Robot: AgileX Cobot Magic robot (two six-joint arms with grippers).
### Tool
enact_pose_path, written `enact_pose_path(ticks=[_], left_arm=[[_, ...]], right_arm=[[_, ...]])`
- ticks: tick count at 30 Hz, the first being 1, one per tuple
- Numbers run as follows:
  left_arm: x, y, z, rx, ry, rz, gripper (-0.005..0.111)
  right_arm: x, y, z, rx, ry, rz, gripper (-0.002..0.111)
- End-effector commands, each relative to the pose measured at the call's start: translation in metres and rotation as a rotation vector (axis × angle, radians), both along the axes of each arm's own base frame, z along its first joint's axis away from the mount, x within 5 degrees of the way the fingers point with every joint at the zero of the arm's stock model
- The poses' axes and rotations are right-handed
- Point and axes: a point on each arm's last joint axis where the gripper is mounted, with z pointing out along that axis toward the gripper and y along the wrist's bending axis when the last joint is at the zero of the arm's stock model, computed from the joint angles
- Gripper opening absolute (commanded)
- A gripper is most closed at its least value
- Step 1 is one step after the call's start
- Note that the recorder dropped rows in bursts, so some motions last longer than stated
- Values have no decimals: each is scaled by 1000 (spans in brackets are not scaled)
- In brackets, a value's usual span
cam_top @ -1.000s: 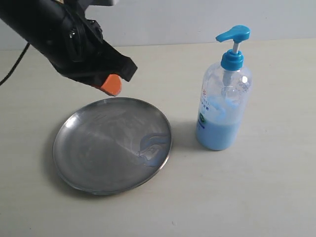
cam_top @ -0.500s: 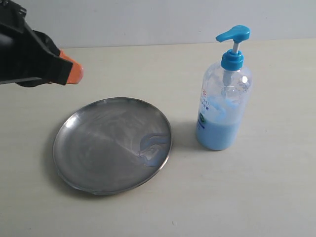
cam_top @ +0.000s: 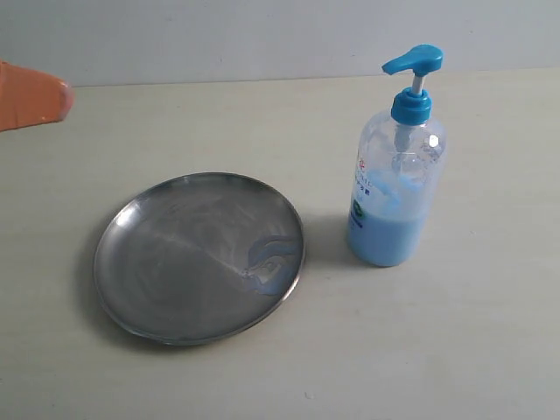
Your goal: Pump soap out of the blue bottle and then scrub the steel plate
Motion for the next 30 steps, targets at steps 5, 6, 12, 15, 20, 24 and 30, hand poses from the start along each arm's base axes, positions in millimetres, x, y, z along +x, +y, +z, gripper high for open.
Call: enact_pose_path(ticks=[5, 6, 12, 15, 20, 24, 30], left_arm=[[-19, 15, 12, -51, -67, 4, 0], [-20, 15, 13, -53, -69, 4, 0], [-20, 16, 13, -53, -72, 3, 0], [-20, 16, 13, -53, -72, 3, 0], [-20, 16, 13, -54, -70, 4, 0], [-20, 16, 13, -53, -72, 3, 0], [-20, 16, 13, -52, -70, 3, 0]], right_arm=[[0, -1, -1, -4, -3, -5, 0], [0, -1, -1, -4, -3, -5, 0], [0, -1, -1, -4, -3, -5, 0], [0, -1, -1, -4, -3, -5, 0], [0, -1, 0, -3, -7, -3, 0], [0, -1, 0, -3, -7, -3, 0], [0, -1, 0, -3, -7, -3, 0]])
